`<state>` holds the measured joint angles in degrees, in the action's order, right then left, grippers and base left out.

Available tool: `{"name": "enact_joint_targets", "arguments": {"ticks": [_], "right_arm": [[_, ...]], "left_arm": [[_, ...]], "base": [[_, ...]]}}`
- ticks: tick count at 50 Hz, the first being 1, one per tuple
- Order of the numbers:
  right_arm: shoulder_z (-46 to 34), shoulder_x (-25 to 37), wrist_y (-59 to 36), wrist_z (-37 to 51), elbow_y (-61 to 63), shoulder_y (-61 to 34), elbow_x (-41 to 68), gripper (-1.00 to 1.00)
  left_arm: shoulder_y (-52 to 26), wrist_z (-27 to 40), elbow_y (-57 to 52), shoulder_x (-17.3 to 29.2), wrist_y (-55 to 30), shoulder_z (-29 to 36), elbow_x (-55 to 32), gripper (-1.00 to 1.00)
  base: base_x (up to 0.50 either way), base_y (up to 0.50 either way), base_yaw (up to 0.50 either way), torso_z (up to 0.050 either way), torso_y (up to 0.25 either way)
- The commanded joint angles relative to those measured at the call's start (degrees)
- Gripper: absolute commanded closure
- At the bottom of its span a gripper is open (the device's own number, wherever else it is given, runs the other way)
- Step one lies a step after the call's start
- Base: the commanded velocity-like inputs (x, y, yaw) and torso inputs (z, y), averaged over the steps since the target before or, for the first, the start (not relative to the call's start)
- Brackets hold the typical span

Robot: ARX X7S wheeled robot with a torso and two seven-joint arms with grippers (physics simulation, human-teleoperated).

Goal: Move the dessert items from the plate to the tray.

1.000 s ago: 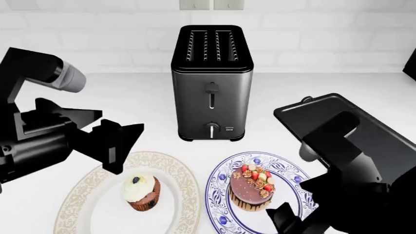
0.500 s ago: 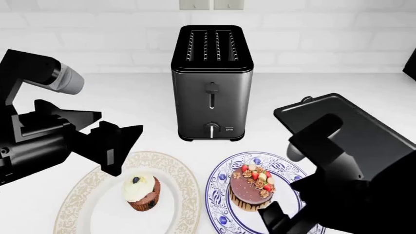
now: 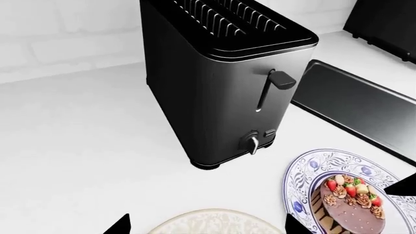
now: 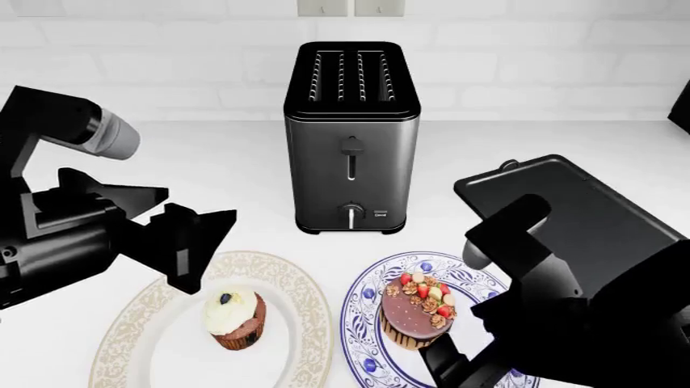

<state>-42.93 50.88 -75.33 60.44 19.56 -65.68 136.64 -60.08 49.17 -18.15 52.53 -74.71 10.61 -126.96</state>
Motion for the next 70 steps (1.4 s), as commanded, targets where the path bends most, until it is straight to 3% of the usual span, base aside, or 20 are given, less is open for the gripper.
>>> {"name": "enact_joint_targets", "arguments": {"ticks": [1, 70], "right_arm": [[-0.3, -0.8, -0.3, -1.0, -0.8, 0.2, -1.4, -1.00], [-2.4, -4.3, -1.5, -6.4, -4.4, 0.7, -8.7, -1.00]], "left_arm": [[0.4, -0.6, -0.1, 0.1, 0.2, 0.1, 0.5, -1.00], [2.0, -4.2, -0.8, 1.7, 1.1, -0.1, 2.8, -1.00]], "base": [[0.00, 0.00, 0.00, 0.000, 0.000], [0.00, 0.00, 0.00, 0.000, 0.000]]}}
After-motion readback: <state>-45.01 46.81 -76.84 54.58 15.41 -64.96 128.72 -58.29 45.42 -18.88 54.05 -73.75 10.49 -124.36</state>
